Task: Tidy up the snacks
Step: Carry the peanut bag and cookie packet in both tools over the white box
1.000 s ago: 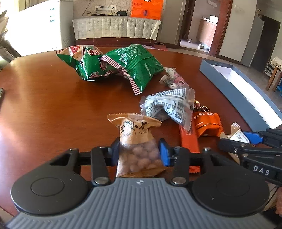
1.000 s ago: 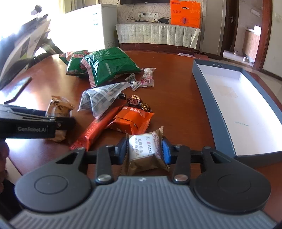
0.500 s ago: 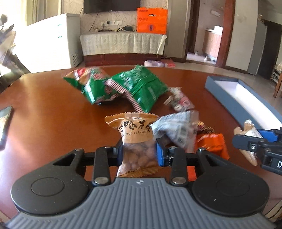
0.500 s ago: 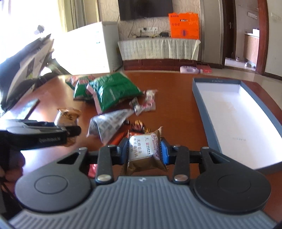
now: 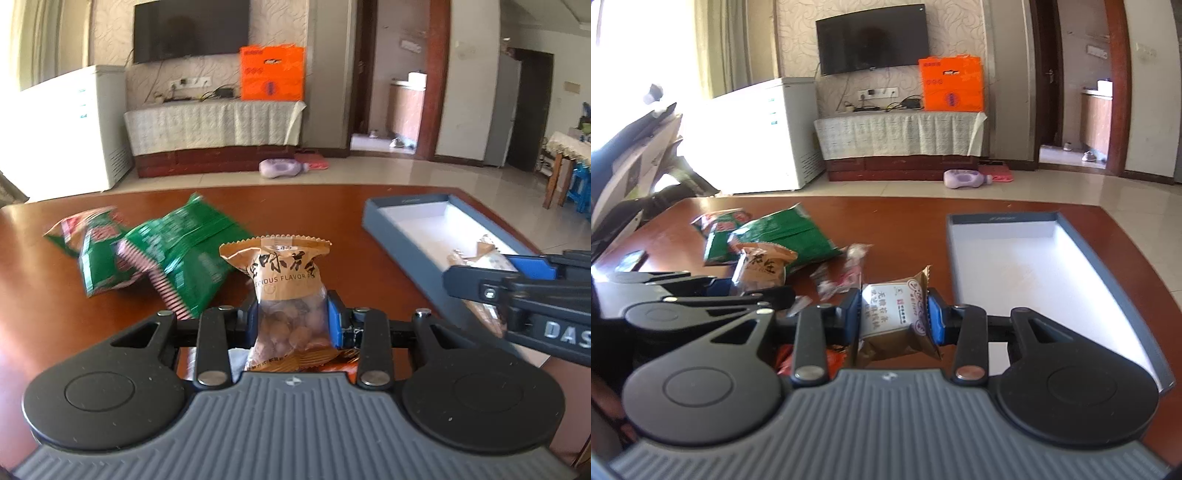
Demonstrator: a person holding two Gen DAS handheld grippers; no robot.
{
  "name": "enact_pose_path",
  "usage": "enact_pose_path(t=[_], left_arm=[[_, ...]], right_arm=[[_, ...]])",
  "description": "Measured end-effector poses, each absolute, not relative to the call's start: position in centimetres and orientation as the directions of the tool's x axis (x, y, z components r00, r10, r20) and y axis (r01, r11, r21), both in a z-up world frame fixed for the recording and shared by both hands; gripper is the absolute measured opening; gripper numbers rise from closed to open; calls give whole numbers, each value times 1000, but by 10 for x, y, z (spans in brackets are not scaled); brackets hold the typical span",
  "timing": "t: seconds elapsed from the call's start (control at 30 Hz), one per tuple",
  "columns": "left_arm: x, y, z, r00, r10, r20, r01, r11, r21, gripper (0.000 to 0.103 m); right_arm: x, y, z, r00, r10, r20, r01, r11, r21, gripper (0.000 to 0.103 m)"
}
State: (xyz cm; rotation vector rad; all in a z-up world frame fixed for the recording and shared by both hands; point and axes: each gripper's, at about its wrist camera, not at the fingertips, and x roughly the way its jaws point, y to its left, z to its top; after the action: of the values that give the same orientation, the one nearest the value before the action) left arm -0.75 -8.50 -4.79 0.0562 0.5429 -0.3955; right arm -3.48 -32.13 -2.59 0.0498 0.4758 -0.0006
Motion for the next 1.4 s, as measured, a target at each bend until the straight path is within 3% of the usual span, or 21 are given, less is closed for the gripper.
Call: enact_pose_path(t=[0.77,0.97,1.4], left_arm=[[6,-219,-36,718,-514,-470,547,834,-77,41],[21,-267,-44,684,-538,-492,580,811,-80,41],[59,-328,-77,615,-552,-564,614,784,-98,41]], right_arm=[[-34,-408,-47,843,-137,-521,178,983,31,41],[-22,-415,-63,806,-133,-577,181,983,26,41],[-22,-423,-70,783,-144,-605,198,980,23,41]])
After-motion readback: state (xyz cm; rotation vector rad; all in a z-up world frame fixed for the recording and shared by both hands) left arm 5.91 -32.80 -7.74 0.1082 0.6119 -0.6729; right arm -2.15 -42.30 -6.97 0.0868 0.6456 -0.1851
